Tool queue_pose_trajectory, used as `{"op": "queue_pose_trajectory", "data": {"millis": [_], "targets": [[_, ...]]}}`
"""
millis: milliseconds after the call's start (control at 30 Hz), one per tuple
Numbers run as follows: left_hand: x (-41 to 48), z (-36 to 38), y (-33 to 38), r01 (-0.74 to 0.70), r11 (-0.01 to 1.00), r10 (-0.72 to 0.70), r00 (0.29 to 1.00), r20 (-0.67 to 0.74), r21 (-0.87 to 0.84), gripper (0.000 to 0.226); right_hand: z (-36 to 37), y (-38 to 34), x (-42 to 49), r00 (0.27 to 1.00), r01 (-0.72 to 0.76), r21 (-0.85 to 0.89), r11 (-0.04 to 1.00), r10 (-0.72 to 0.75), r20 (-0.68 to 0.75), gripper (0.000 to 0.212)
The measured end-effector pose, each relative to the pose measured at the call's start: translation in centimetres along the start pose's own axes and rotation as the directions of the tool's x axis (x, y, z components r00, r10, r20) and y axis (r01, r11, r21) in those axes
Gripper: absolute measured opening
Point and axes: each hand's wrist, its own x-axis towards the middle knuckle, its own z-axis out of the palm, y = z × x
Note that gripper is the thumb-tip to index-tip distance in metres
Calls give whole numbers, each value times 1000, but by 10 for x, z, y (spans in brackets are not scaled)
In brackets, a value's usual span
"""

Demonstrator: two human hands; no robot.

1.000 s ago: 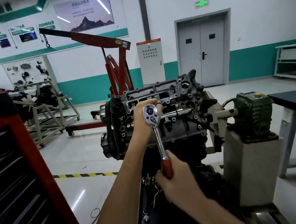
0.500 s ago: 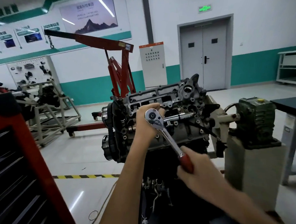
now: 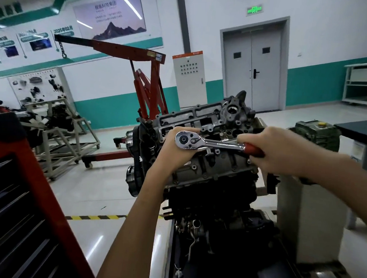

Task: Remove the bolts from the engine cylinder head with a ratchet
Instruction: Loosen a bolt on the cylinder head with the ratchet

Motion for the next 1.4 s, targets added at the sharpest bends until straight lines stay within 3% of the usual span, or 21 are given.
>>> {"op": "queue_pose_trajectory", "data": {"millis": [67,133,267,333,400,433,500,600,667,733,800,833,900,1000,1067,1133,1167,1200,1333,1400], "targets": [[-1,1,1,-17,1000,16,999,-38,-26,41,3,0,1,1000,-17,-18,1000,16,-23,13],[-4,6,2,12,991,-33,987,-155,-131,40,29,-21,-12,996,-90,236,968,85,31,15],[1,22,9,50,987,-87,964,-250,-154,54,92,-104,-35,944,-182,767,615,327,-38,23],[2,28,12,75,982,-122,953,-277,-173,49,114,-140,-31,894,-184,891,414,447,-23,20],[1,30,12,92,969,-159,944,-289,-230,38,121,-155,-23,880,-186,925,330,474,7,18],[0,28,11,100,967,-168,942,-291,-235,39,120,-152,-23,894,-190,915,356,448,12,18],[-2,22,6,103,976,-153,949,-274,-190,46,108,-126,-27,937,-173,841,513,349,-20,17],[-5,7,3,103,985,-126,976,-176,-137,21,63,-66,-29,993,-104,649,754,110,31,19],[-5,1,5,53,996,-57,996,-62,-76,20,25,-24,-15,994,-46,422,906,-2,113,20],[-4,3,10,11,999,-11,1000,-10,-39,17,-2,5,1,998,25,76,997,-29,59,13],[-6,10,15,-23,999,19,998,-66,-46,18,-5,14,3,1000,17,-51,999,-17,-2,16],[-9,14,16,-15,996,6,994,-112,-83,16,4,10,-2,1000,-11,1,1000,10,13,25],[-11,21,16,43,983,-80,977,-199,-180,24,34,-14,-20,997,-81,280,957,82,8,35],[-5,28,14,91,980,-134,961,-242,-179,47,86,-71,-41,958,-157,703,694,279,-61,18],[0,33,16,85,985,-121,961,-250,-150,42,111,-112,-41,917,-171,856,488,396,-43,19],[2,35,17,80,986,-116,959,-260,-145,38,117,-136,-36,906,-156,921,358,424,-11,25],[0,33,16,85,987,-118,958,-262,-133,39,113,-135,-34,915,-157,922,354,404,1,26],[-2,30,13,93,987,-125,957,-260,-133,36,107,-125,-34,930,-153,893,422,367,-14,26],[-8,9,5,92,990,-110,980,-167,-110,15,60,-54,-28,996,-90,623,777,86,36,16],[-7,2,5,49,998,-52,995,-83,-45,18,31,-20,-14,995,-42,393,919,4,98,17]]}}
